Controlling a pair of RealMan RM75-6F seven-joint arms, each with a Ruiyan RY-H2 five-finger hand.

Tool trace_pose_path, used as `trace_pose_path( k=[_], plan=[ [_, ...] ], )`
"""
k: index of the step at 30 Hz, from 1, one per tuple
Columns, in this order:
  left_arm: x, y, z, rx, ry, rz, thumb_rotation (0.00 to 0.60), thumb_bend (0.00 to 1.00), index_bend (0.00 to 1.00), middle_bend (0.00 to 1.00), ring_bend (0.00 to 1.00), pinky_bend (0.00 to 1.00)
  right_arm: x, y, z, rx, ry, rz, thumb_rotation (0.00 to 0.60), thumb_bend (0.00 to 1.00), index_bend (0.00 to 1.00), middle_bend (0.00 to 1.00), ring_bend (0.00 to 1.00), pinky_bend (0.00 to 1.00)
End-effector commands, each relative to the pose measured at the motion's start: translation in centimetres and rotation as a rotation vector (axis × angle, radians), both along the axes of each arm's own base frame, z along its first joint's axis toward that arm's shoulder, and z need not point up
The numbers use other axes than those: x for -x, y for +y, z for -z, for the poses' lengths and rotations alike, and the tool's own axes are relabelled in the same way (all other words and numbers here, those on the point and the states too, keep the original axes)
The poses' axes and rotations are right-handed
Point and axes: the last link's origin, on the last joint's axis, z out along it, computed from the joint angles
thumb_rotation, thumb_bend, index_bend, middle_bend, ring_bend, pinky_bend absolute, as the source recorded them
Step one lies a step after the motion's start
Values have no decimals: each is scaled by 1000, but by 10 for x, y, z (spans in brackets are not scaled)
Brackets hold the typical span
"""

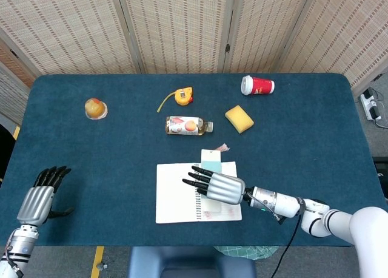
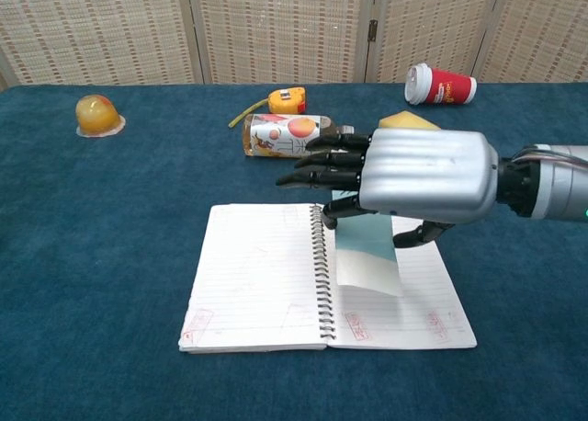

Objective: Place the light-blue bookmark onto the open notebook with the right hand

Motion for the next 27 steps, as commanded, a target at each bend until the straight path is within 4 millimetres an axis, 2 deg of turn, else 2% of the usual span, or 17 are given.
trace_pose_path(
  k=[1, 13, 27],
  plan=[
    [0, 0, 0, 1, -2, 1, 600, 137, 151, 118, 26, 17, 1, 2, 6, -17, 6, 1, 600, 224, 411, 0, 5, 0],
    [-1, -1, -1, 10, -15, 4, 600, 136, 153, 118, 27, 17, 11, 15, 15, -63, 61, 0, 600, 224, 411, 0, 13, 0],
    [0, -2, -3, 11, -21, 1, 600, 138, 154, 121, 29, 19, 14, 14, 24, -60, 84, -24, 600, 225, 399, 0, 17, 0]
  ],
)
